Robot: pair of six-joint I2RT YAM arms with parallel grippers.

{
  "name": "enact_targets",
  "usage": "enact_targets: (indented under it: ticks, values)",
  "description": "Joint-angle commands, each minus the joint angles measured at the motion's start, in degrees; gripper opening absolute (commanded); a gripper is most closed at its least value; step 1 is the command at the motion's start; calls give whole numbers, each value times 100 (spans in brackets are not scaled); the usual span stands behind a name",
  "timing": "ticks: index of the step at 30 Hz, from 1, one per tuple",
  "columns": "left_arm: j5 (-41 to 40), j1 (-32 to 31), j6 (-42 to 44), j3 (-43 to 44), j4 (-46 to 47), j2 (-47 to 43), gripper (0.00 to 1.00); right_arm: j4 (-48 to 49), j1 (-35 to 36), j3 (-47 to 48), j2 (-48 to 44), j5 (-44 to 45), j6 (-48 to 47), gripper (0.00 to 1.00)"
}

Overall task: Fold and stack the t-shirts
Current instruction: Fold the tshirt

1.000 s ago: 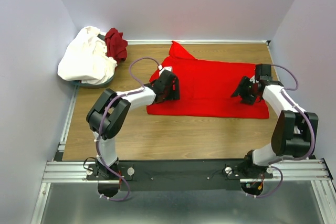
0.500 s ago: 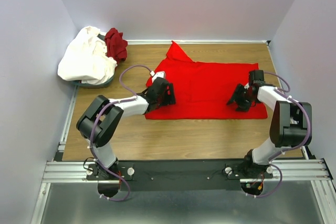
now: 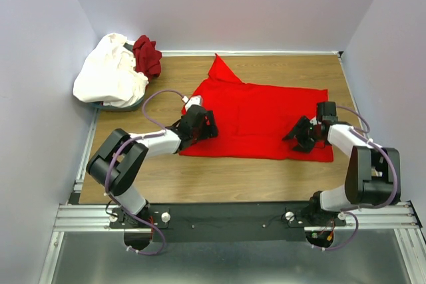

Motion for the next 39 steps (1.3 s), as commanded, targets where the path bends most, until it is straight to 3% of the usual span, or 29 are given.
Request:
enact_targets:
  ticks: [1,9,16,22,29,34,39]
  values:
    - [238,4,-243,-498,-933,64,84,-495,36,-539,-370,-103,305,66]
    - [327,-49,-357,-622,-1345,-603,88,-697,36,-715,-1153,-191,499,68]
    - [-7,-49,-173,265,-1970,-1158,92,-1048,36,426,-812,38,-133,68]
    - [-43,-49,257,1556,-1900,-298,95,-1005,71,1306,92,196,-398,68]
    - [502,56,750,2637,-1355,845,95,-812,326,1842,735,389,-433,68]
    - [616,144,864,2692,-1206,1302,96,-680,432,1834,1070,556,-450,68]
    - [704,197,812,2131,-925,1383,95,-635,432,1580,1272,793,-512,68]
